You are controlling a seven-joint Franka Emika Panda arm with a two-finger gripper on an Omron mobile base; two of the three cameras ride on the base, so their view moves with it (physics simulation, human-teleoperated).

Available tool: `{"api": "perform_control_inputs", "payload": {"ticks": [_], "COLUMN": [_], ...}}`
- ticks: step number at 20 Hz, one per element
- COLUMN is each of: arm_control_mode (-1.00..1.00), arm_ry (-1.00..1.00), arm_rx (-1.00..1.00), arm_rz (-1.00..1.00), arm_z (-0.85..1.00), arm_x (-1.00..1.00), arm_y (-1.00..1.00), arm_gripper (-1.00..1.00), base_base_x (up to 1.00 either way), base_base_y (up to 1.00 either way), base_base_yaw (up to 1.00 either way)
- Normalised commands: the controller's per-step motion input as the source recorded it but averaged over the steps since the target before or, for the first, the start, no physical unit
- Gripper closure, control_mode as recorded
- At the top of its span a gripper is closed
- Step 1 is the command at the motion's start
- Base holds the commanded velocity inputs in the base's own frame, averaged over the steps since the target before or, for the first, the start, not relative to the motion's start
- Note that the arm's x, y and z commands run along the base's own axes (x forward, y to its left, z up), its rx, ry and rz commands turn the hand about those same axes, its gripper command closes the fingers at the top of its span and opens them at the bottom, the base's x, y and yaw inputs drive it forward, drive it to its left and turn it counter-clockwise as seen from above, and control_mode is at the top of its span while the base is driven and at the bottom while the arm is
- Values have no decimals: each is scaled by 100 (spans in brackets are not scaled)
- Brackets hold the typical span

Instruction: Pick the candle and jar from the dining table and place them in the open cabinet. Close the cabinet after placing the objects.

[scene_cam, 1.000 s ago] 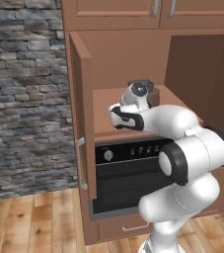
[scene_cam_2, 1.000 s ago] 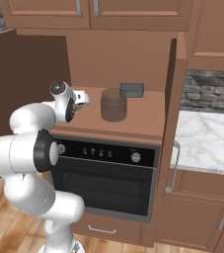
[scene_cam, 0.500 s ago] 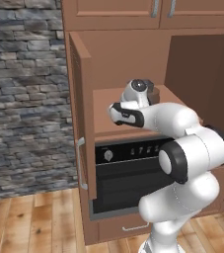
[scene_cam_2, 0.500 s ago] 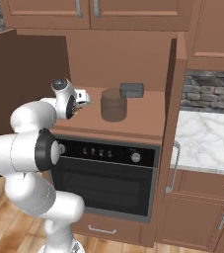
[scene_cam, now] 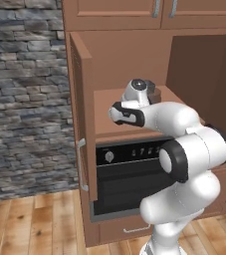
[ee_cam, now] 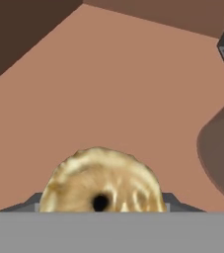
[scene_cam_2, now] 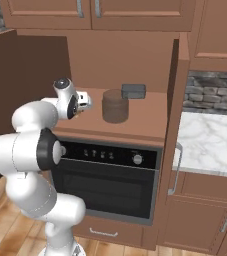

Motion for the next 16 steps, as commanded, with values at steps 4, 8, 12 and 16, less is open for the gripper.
{"api": "perform_control_inputs", "payload": {"ticks": [4, 8, 12, 16], "arm_control_mode": [-100, -100, -100, -100], "arm_ry": [6, 5, 4, 5], "arm_rx": [0, 0, 0, -1], "arm_rz": [0, 0, 0, 0], "arm_z": [-8, -8, -14, -20], "arm_x": [0, 1, 0, 0], "arm_y": [0, 0, 0, 0], "arm_gripper": [100, 100, 100, 100], "base_base_x": [0, 0, 0, 0], "base_base_y": [0, 0, 0, 0], "base_base_yaw": [0, 0, 0, 0]}}
